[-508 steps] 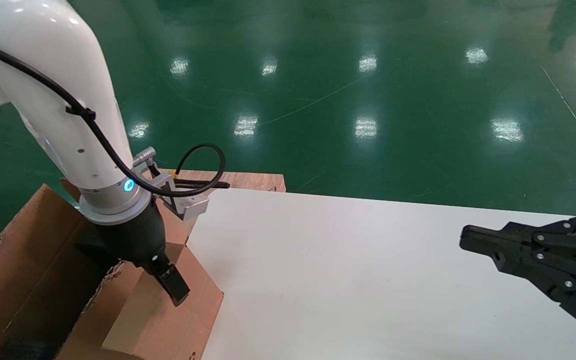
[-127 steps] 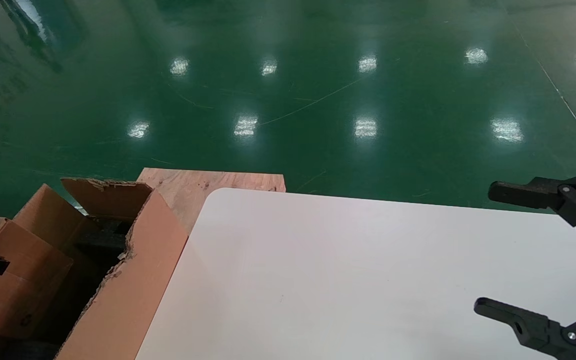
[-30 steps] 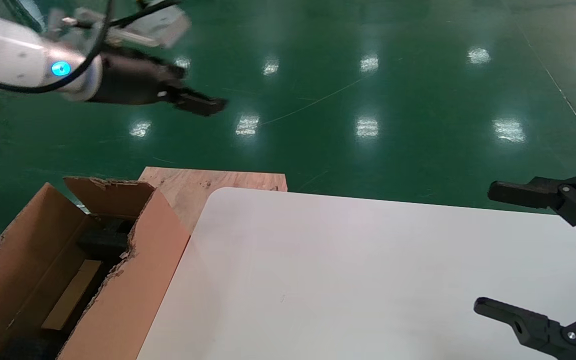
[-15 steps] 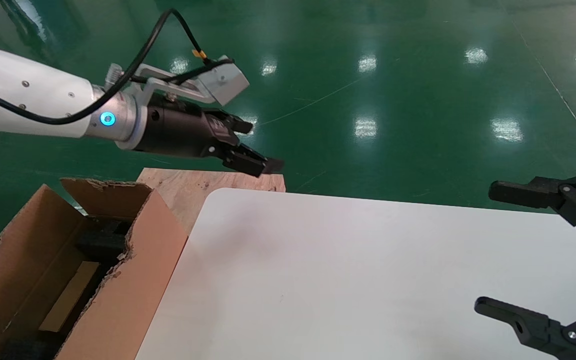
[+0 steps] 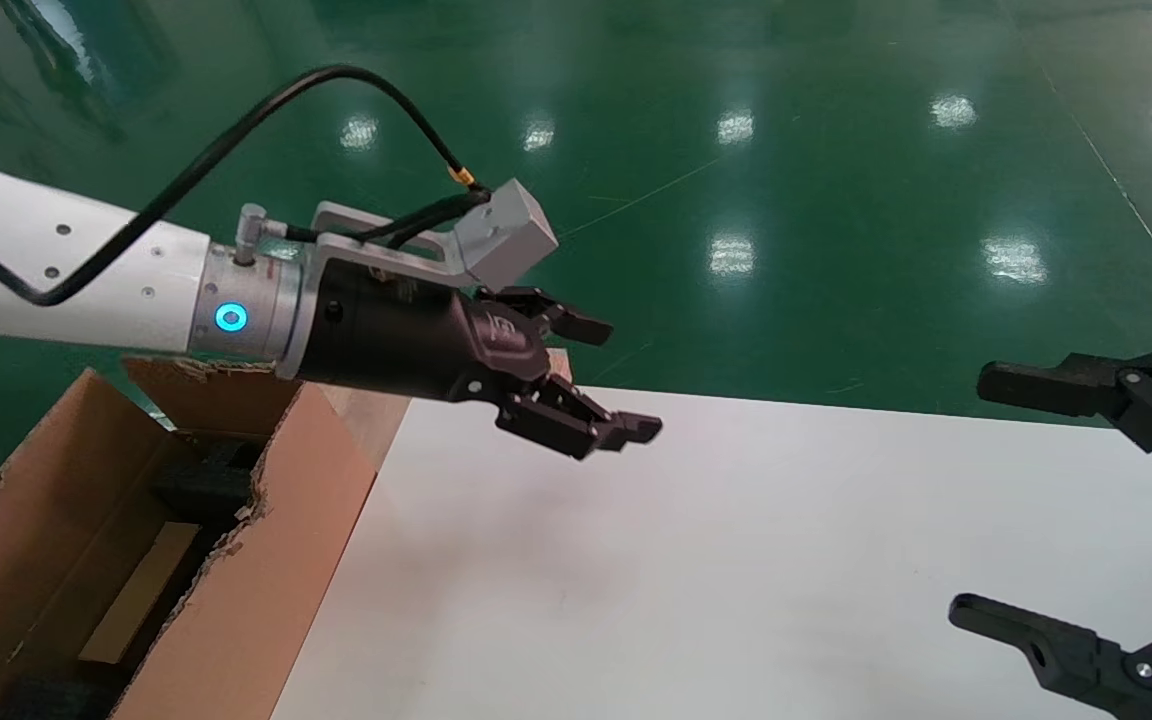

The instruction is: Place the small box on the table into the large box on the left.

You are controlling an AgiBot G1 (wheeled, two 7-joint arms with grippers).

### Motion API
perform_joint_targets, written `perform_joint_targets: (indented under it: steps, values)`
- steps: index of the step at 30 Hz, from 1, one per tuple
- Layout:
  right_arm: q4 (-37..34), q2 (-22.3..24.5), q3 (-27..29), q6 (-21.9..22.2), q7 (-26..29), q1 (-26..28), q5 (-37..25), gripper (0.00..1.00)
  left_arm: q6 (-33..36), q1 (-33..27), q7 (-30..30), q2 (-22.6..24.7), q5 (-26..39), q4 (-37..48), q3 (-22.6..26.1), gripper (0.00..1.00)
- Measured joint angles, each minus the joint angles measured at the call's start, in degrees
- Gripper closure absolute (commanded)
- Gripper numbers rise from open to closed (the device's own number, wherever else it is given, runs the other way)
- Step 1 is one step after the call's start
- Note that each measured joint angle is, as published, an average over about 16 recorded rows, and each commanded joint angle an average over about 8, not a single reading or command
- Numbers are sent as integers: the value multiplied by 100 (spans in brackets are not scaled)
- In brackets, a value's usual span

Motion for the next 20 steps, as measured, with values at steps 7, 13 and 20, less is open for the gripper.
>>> perform_joint_targets:
  steps: [7, 13, 20]
  values:
    - [0, 0, -1, 0, -1, 0, 1, 0, 562, 932, 777, 40, -509, 45, -1201, 0]
    - [0, 1, -2, 1, -1, 0, 1, 0, 1042, 1729, 1443, 75, -944, 83, -2229, 0]
    - [0, 1, -2, 1, -1, 1, 2, 0, 1322, 2193, 1830, 95, -1198, 105, -2827, 0]
